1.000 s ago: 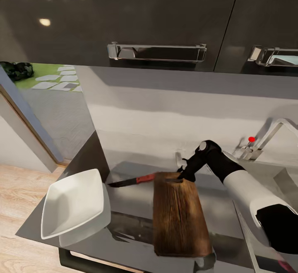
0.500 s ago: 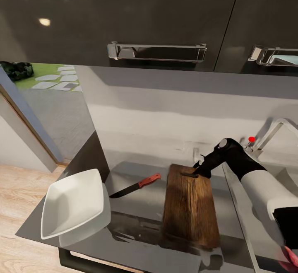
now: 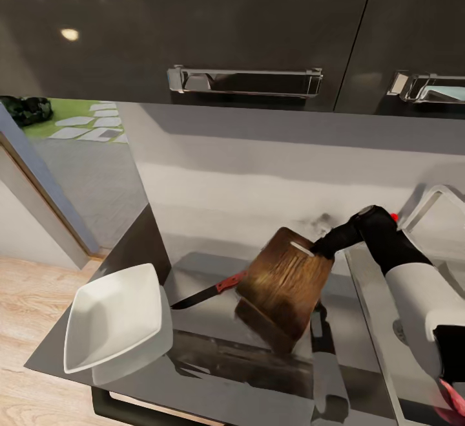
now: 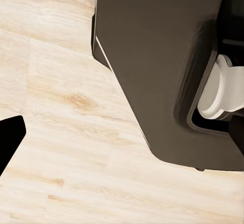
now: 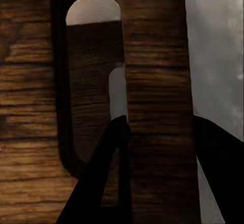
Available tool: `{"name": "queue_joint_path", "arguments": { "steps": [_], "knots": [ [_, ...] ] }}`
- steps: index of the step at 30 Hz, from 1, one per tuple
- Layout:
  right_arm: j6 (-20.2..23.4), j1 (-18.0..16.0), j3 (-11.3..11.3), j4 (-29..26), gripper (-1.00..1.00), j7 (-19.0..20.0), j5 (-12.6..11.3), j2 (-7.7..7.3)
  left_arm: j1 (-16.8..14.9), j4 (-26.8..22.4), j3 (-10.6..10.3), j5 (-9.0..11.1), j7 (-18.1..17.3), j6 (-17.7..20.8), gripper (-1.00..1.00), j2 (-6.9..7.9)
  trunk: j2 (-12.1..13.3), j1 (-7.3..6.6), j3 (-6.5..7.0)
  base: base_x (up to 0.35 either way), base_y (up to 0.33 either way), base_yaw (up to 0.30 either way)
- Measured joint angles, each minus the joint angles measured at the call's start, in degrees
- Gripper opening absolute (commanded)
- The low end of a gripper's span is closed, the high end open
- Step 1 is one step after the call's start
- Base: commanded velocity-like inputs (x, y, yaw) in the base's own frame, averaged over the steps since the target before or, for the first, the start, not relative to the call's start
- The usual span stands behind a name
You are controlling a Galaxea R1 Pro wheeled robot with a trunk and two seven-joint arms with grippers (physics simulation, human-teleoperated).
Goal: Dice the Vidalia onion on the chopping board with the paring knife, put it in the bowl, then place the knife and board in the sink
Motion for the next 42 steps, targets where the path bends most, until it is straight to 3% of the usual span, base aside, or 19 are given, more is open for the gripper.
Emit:
{"name": "queue_joint_path", "arguments": {
  "steps": [3, 4, 5, 10, 12, 13, 16, 18, 28, 32, 34, 39, 42],
  "knots": [
    [5.0, 0.02, -2.77, -1.57, -1.0, -1.67, -0.03, 0.01, 0.0, 0.0, -0.03, 0.01, 0.0, -0.05, 1.0, 0.02, 0.0, 0.0, 0.0, 0.0, 0.0, 0.0],
    [9.85, -0.01, -4.29, -2.72, -1.0, -3.02, 0.32, 0.08, -0.01, 0.01, -0.07, -0.05, 0.0, -0.07, 1.0, 0.03, 0.0, 0.0, 0.0, 0.0, 0.0, 0.0],
    [11.39, 0.06, -4.43, -2.96, -1.0, -4.12, -0.19, 0.07, -0.01, 0.0, -0.07, -0.07, 0.0, -0.07, 1.0, 0.03, 0.0, 0.0, -0.01, -0.005, 0.0, 0.0],
    [15.61, 0.05, -4.74, -3.23, -1.0, -10.5, 0.57, 0.24, 0.01, -0.01, -0.1, -0.07, 0.0, -0.06, 1.0, 0.03, 0.01, 0.03, -0.01, -0.134, 0.0, 0.0],
    [17.3, 0.04, -5.33, -3.27, -1.0, -12.38, -0.11, 0.32, 0.0, -0.01, -0.15, -0.12, 0.0, -0.06, 1.0, 0.03, 0.01, 0.03, 0.0, -0.281, 0.0, 0.0],
    [18.07, 0.03, -6.73, -3.3, -1.0, -13.64, -0.29, 0.37, 0.0, 0.0, -0.19, -0.15, 0.0, -0.08, 1.0, 0.03, 0.0, 0.03, 0.0, -0.313, 0.0, 0.0],
    [18.73, 0.05, -10.68, -3.31, -1.0, -16.0, -0.19, 0.64, 0.02, -0.01, -0.23, -0.17, 0.0, -0.09, 1.0, 0.03, 0.0, 0.03, 0.0, -0.327, 0.0, 0.0],
    [19.1, 0.05, -11.91, -3.31, -1.0, -18.54, -0.57, 1.23, 0.0, 0.0, -0.24, -0.17, 0.0, -0.1, 1.0, 0.03, 0.01, 0.04, 0.0, -0.334, 0.0, 0.0],
    [21.26, 0.03, -12.95, -3.31, -1.0, -23.24, -0.68, 2.45, 0.0, -0.04, -0.21, -0.17, 0.0, -0.16, 1.0, 0.09, 0.01, 0.03, -0.01, -0.337, 0.0, 0.0],
    [22.02, 0.04, -13.87, -3.31, -1.0, -26.95, -0.8, 3.24, -0.01, -0.77, -0.12, -0.24, 0.0, -0.28, 1.0, 0.31, 0.01, 0.03, 0.0, -0.323, 0.034, 0.0],
    [21.97, 0.04, -15.22, -3.29, -1.0, -28.19, -0.64, 3.47, -0.02, -1.38, -0.16, -0.21, 0.0, -0.29, 1.0, 0.34, 0.02, 0.02, 0.0, -0.284, 0.096, 0.0],
    [22.22, 0.02, -21.05, -3.26, -1.0, -31.25, -0.98, 4.57, -0.01, -2.03, -0.22, -0.3, 0.0, -0.29, 1.0, 0.61, 0.01, 0.01, 0.0, -0.188, 0.086, 0.0],
    [22.11, 0.04, -22.72, -3.23, -1.0, -33.36, -0.67, 5.09, -0.02, -2.19, -0.16, -0.33, 0.0, -0.34, 1.0, 0.96, 0.01, 0.0, -0.01, -0.038, 0.018, 0.0]
  ]
}}
